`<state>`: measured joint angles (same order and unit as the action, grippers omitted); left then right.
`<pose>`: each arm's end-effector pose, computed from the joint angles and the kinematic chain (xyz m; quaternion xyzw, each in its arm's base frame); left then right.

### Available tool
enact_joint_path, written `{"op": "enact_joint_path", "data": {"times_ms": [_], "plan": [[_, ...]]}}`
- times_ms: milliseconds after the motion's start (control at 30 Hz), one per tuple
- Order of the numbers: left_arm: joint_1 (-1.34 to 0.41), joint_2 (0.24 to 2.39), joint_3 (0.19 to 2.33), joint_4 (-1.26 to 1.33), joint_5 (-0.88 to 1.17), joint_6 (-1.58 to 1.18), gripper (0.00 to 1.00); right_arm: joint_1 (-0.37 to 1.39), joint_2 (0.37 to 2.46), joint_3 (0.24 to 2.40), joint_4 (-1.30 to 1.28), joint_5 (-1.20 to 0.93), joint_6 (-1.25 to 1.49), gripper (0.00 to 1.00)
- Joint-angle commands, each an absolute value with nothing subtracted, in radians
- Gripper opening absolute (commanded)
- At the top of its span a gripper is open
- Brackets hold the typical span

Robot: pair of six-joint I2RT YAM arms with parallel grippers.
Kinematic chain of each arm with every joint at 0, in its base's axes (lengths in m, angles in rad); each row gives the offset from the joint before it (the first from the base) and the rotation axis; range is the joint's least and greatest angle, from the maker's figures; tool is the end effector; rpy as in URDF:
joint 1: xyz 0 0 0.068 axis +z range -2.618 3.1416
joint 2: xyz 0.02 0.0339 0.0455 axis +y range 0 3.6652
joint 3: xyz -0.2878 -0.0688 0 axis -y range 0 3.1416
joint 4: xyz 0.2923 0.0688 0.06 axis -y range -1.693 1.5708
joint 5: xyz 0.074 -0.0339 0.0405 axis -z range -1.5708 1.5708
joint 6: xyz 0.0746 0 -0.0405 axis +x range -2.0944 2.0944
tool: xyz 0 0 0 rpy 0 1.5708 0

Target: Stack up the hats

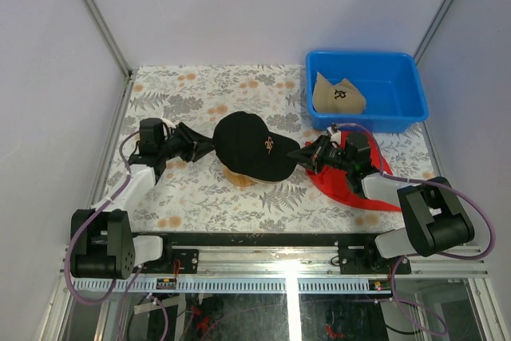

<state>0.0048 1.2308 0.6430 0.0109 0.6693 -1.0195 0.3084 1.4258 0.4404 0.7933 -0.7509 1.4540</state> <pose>0.3118 -0.0448 0.2004 -0.2704 0.8005 -0.4711 0.2533 0.2857 0.1444 0.1633 0.1931 0.7297 0.6365 0.1582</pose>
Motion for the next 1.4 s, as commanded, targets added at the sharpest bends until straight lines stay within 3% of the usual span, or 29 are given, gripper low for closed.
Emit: {"op": "enact_joint_path", "data": {"times_ms": [0,467,533,633,733,1367], "plan": [[-0.017,1.241,0.673,0.079,0.664,-1.042,0.32,0.319,1.434,0.435,0.664,-0.788,1.379,0.0],[-0.129,1.321,0.706,0.16,0.613,-1.09,0.38,0.318,1.436,0.425,0.664,-0.798,1.381,0.0],[-0.144,1.342,0.719,0.16,0.602,-1.084,0.33,0.319,1.436,0.423,0.666,-0.798,1.383,0.0],[-0.147,1.357,0.725,0.143,0.579,-1.065,0.14,0.319,1.437,0.418,0.677,-0.799,1.388,0.0],[-0.146,1.367,0.736,0.106,0.557,-1.032,0.01,0.318,1.439,0.416,0.681,-0.799,1.39,0.0],[-0.046,1.439,0.601,0.016,0.577,-0.818,0.0,0.318,1.459,0.419,0.677,-0.8,1.388,0.0]]}}
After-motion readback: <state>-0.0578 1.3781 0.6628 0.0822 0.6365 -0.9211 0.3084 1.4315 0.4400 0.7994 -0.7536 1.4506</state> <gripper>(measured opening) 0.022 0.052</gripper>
